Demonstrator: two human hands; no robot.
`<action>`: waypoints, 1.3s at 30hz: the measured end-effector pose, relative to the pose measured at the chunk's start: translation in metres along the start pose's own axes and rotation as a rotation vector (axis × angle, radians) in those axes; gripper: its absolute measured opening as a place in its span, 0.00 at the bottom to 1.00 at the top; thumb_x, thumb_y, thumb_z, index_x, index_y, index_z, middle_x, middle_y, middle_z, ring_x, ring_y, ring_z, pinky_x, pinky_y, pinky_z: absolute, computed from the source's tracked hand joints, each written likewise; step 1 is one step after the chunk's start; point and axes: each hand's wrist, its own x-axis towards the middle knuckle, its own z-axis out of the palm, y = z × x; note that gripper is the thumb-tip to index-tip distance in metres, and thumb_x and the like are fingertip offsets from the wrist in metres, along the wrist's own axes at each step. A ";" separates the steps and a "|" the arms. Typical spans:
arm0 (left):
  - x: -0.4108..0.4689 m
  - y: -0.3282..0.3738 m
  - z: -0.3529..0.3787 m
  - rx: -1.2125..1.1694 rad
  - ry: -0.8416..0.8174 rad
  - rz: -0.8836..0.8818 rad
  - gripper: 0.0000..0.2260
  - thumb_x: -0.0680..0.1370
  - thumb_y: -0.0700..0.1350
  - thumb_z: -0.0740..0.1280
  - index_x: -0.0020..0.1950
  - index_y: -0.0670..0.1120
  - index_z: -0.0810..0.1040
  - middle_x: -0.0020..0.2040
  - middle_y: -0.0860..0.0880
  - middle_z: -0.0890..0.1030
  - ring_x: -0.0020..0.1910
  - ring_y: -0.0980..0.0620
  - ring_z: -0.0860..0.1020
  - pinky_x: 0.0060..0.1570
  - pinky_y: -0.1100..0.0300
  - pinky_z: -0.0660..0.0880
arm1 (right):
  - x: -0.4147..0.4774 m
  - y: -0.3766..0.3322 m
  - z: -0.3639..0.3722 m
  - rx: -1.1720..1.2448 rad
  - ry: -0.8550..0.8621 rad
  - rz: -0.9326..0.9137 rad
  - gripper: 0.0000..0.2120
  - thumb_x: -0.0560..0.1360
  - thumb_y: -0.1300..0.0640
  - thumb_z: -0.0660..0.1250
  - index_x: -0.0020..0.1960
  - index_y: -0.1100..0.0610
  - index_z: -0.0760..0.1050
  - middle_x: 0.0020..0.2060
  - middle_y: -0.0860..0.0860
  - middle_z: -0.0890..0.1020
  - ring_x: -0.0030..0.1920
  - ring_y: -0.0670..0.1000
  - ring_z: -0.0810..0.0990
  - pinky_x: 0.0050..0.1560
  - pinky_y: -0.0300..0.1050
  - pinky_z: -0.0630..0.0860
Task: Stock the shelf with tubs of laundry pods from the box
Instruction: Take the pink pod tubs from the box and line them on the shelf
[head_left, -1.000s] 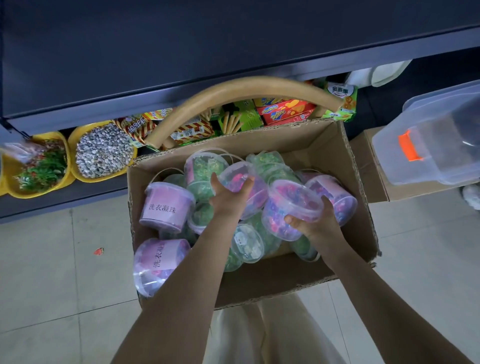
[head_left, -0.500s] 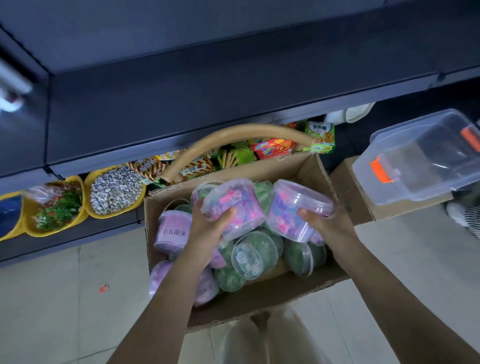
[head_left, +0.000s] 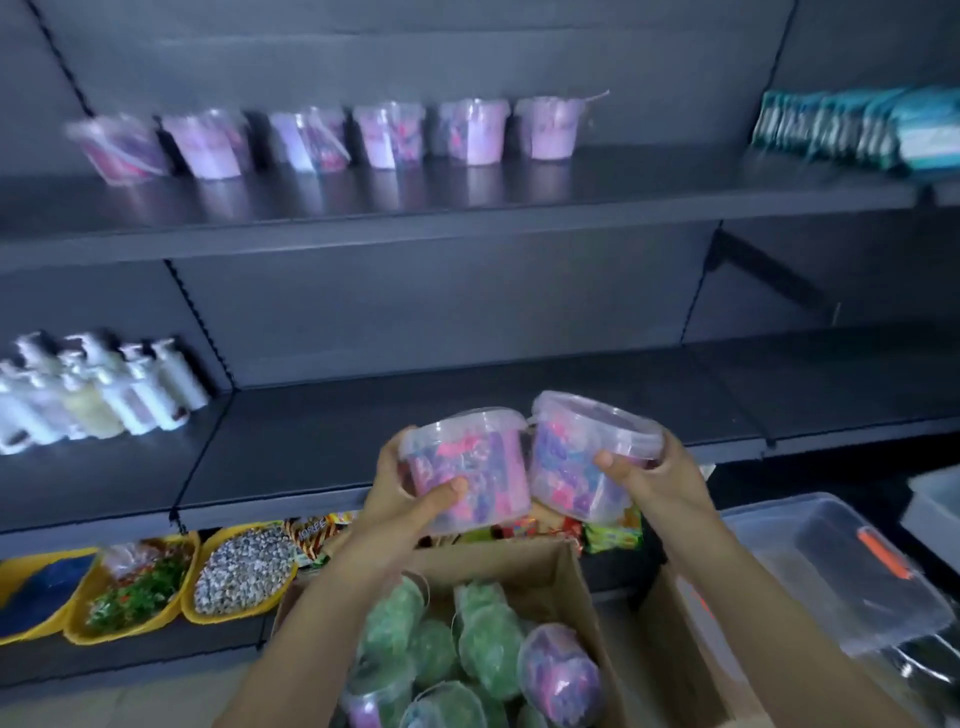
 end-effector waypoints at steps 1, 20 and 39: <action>-0.004 0.011 0.015 -0.002 0.008 0.050 0.30 0.63 0.39 0.74 0.61 0.52 0.67 0.52 0.53 0.79 0.50 0.56 0.80 0.51 0.54 0.79 | 0.004 -0.012 -0.012 0.002 -0.017 -0.027 0.42 0.50 0.44 0.77 0.61 0.58 0.73 0.53 0.53 0.81 0.51 0.50 0.81 0.44 0.42 0.79; 0.053 0.138 0.181 0.169 0.207 0.460 0.24 0.70 0.40 0.74 0.55 0.56 0.64 0.52 0.51 0.78 0.46 0.58 0.79 0.40 0.67 0.75 | 0.113 -0.162 -0.122 -0.052 -0.020 -0.287 0.26 0.63 0.58 0.78 0.57 0.50 0.70 0.49 0.45 0.78 0.48 0.45 0.77 0.47 0.46 0.77; 0.293 0.170 0.276 0.320 0.166 0.461 0.32 0.63 0.46 0.78 0.57 0.55 0.61 0.56 0.50 0.72 0.50 0.52 0.74 0.46 0.60 0.74 | 0.335 -0.195 -0.166 -0.309 0.170 -0.400 0.30 0.61 0.51 0.80 0.55 0.50 0.66 0.49 0.48 0.75 0.49 0.50 0.74 0.46 0.43 0.71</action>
